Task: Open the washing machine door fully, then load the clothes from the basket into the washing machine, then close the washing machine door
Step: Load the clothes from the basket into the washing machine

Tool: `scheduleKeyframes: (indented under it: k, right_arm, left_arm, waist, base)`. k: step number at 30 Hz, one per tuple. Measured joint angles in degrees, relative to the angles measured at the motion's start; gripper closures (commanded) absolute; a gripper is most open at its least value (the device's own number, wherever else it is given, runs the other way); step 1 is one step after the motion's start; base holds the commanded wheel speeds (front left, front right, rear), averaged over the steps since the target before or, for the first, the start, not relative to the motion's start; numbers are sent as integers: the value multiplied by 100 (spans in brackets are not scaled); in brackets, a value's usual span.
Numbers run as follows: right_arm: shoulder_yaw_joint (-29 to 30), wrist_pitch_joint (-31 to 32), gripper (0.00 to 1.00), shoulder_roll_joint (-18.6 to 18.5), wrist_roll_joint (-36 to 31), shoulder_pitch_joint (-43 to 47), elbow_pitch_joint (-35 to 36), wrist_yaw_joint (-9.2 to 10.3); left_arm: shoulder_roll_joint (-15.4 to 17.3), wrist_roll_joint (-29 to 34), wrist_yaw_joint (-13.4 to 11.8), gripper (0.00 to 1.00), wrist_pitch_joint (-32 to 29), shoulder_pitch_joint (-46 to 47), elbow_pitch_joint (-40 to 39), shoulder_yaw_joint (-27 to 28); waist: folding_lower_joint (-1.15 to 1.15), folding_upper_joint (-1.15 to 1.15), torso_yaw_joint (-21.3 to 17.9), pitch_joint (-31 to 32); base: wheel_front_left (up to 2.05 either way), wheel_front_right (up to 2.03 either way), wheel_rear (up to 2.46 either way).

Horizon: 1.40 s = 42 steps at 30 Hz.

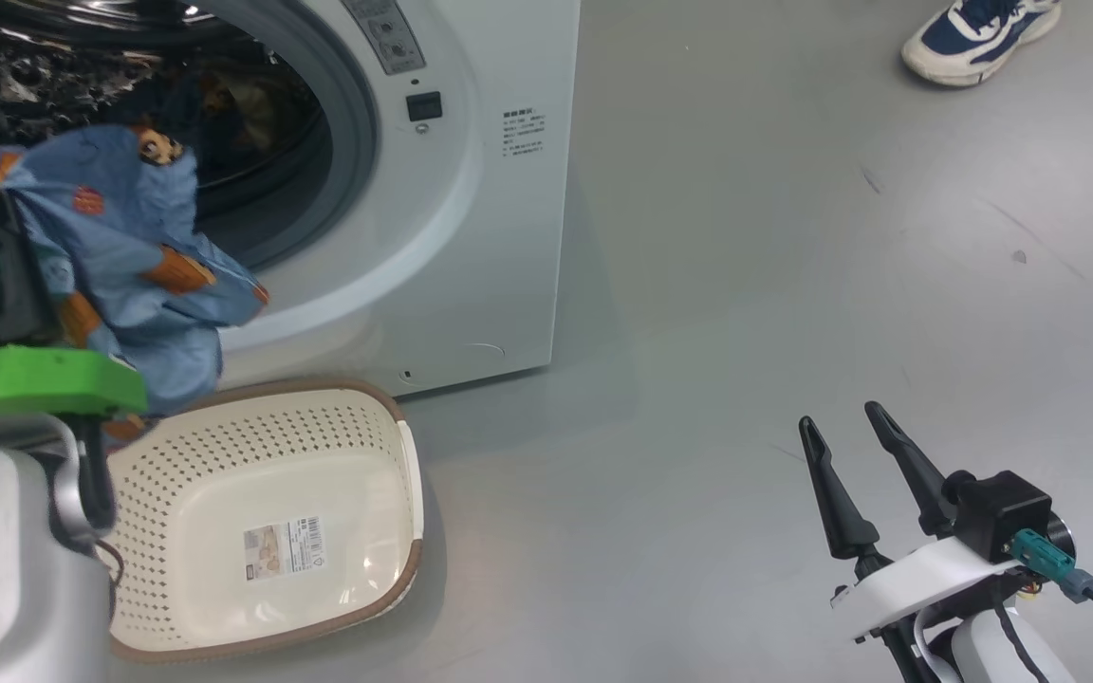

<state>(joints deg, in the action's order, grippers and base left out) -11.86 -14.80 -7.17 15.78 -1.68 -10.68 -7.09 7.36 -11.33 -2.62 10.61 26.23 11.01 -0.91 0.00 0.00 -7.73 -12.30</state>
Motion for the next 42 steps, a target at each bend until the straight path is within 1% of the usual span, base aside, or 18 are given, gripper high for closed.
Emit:
scheduleKeyframes:
  k: [1, 5, 10, 13, 18, 23, 32, 35, 37, 42]
  right_arm:
    - [-23, 0, 0, 0, 0, -46, 2, 0]
    - [-103, 0, 0, -7, 2, -218, 25, 0]
    - [-172, 0, 0, -31, 47, -367, 41, 0]
    - [-229, 0, 0, -40, 63, -495, 42, 0]
    - [-286, 0, 0, -59, 92, -650, 44, 0]
    - [-436, 0, 0, -146, 93, -736, 42, 0]
    - [-628, 0, 0, -257, 104, -822, 43, 0]
    - [-638, 0, 0, -278, 141, -828, 45, 0]
    - [-637, 0, 0, -287, 158, -854, 58, 0]
    - [-632, 0, 0, -327, 192, -982, 118, 0]
  left_arm:
    - [62, 52, -46, 100, -51, 145, 47, 49]
    - [253, 123, -91, 100, -215, 601, 330, 146]
    - [332, 148, -112, 100, -364, 1103, 776, 187]
    - [396, 244, -114, 100, -363, 1321, 1004, 179]
    - [407, 286, -116, 100, -359, 1742, 1400, 166]
    - [455, 310, -159, 100, -361, 2187, 1728, 163]
    - [704, 415, -165, 100, -498, 2896, 2286, 202]
    - [705, 420, -164, 100, -582, 3110, 2443, 197]
    - [626, 298, -165, 100, -509, 3365, 2519, 279]
    - [553, 235, -229, 100, -19, 3939, 2429, 471]
  waist:
    - [0, 0, -38, -62]
    - [0, 0, -193, -318]
    - [0, 0, -362, -656]
    - [0, 0, -448, -859]
    - [1, 0, -571, -1169]
    - [1, 0, -652, -1419]
    - [1, 0, -760, -1792]
    - [1, 0, -792, -1915]
    - [1, 0, -813, -2037]
    - [1, 0, -817, -2218]
  base:
    - [0, 0, 0]
    - [0, 0, 0]
    - [0, 0, 0]
    - [0, 0, 0]
    - [0, 0, 0]
    - [0, 0, 0]
    - [0, 0, 0]
    - [0, 0, 0]
    - [0, 0, 0]
    - [0, 0, 0]
